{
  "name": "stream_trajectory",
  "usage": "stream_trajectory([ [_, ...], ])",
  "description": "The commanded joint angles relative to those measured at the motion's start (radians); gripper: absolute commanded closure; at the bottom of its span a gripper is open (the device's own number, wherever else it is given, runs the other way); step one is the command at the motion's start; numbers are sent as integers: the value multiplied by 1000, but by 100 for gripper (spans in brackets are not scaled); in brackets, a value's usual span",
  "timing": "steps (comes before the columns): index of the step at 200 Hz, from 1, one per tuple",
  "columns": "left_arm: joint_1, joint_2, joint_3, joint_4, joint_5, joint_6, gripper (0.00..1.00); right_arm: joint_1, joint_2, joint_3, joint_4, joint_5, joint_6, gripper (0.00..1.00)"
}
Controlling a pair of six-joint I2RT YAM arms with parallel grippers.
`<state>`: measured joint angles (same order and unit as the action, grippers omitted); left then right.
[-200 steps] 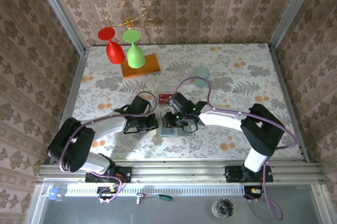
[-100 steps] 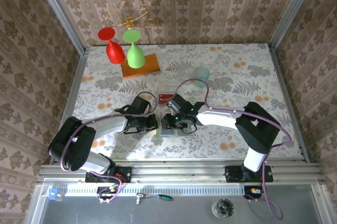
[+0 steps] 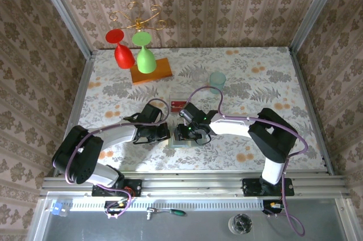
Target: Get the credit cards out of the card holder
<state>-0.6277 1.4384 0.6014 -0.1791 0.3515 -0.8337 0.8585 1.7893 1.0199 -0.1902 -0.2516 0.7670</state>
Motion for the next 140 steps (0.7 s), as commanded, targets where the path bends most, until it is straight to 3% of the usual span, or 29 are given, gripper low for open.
stream_trajectory([
  [1,0,4,-11,-34,-8,8,93,6,9,23,-47,14,17,61],
  [56,1,2,-11,-35,-9,8,93,5,-22,16,-113,79,9,61],
  [140,0,-7,1,-46,-15,13,93,5,-48,-20,-77,85,30,62],
])
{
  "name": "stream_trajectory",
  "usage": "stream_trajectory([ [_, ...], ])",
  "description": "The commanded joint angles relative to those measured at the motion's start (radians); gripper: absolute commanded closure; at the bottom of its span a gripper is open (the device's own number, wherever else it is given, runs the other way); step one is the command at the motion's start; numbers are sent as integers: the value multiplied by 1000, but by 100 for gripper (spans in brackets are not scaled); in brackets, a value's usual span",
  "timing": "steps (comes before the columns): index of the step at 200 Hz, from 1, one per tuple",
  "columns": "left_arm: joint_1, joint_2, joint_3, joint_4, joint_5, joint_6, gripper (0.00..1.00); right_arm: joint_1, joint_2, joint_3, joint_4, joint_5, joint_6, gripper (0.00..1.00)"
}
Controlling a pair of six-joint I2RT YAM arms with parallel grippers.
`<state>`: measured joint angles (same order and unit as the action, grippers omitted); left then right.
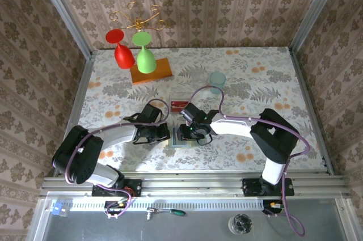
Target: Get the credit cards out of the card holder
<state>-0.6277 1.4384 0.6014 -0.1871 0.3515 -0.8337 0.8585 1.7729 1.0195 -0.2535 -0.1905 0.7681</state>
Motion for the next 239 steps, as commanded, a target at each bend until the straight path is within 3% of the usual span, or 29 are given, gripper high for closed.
stream_trajectory([
  [1,0,-7,1,-39,-16,13,93,5,-31,-20,-13,23,29,62],
  [94,-6,-106,24,-13,-6,-17,91,1,-38,-55,59,-11,57,70],
  [128,-22,-84,40,15,12,-31,88,-7,-49,-73,80,-20,63,71],
  [176,-43,-45,46,43,19,-48,76,-19,-61,-107,126,-47,83,72],
  [239,-60,0,49,64,21,-58,73,-25,-67,-127,150,-61,96,74],
])
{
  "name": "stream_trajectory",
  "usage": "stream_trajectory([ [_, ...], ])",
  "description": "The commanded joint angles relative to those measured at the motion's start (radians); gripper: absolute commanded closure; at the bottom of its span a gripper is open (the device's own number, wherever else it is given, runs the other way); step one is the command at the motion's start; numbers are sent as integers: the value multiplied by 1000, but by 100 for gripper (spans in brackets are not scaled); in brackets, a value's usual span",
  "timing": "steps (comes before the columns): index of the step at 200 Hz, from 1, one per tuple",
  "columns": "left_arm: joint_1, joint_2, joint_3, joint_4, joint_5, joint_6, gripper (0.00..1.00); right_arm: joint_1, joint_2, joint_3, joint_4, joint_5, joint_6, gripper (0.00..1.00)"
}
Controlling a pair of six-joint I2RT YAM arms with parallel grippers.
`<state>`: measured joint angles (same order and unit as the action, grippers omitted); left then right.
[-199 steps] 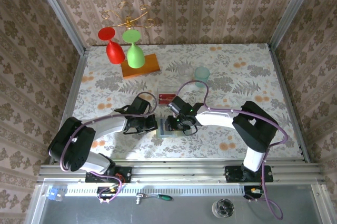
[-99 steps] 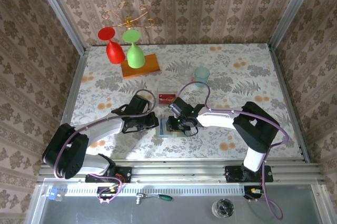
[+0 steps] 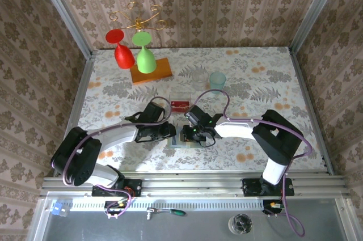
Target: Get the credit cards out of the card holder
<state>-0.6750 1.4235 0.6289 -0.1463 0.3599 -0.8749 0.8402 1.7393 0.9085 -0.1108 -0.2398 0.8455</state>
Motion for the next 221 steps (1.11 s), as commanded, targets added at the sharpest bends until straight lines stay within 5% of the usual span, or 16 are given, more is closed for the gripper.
stream_trajectory([
  [1,-12,16,21,23,13,-16,73,-7,-33,-17,8,-12,18,74],
  [221,-32,65,47,40,16,-32,73,-23,-42,-60,24,-15,22,78],
])
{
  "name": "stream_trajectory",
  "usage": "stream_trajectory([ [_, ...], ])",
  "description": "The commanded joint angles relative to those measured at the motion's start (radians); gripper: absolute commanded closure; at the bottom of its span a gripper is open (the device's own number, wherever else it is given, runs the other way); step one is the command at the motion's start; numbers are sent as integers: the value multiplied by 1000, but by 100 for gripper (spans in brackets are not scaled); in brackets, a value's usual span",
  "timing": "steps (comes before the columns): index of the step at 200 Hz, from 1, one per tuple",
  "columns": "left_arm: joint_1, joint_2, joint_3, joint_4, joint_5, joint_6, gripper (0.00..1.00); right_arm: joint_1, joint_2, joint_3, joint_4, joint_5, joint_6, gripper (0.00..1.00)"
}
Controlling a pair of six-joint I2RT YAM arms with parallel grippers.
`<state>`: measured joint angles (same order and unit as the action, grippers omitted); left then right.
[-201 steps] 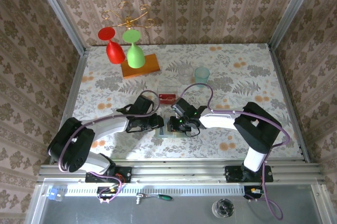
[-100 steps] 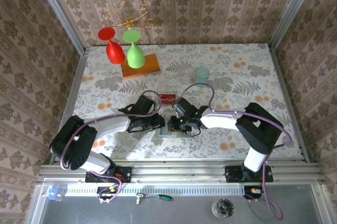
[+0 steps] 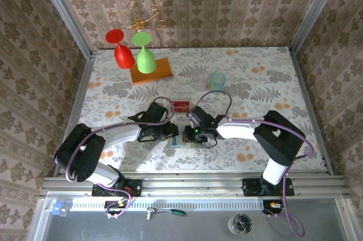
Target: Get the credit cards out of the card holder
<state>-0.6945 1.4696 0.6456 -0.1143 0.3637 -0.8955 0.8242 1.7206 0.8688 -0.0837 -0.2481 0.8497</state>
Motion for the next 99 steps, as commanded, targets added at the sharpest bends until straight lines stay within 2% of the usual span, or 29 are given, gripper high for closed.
stream_trajectory([
  [1,-12,19,31,8,12,-11,73,-7,-23,-21,-3,-6,18,78],
  [99,-24,34,57,29,29,-19,80,-9,-31,-26,9,-16,18,78],
])
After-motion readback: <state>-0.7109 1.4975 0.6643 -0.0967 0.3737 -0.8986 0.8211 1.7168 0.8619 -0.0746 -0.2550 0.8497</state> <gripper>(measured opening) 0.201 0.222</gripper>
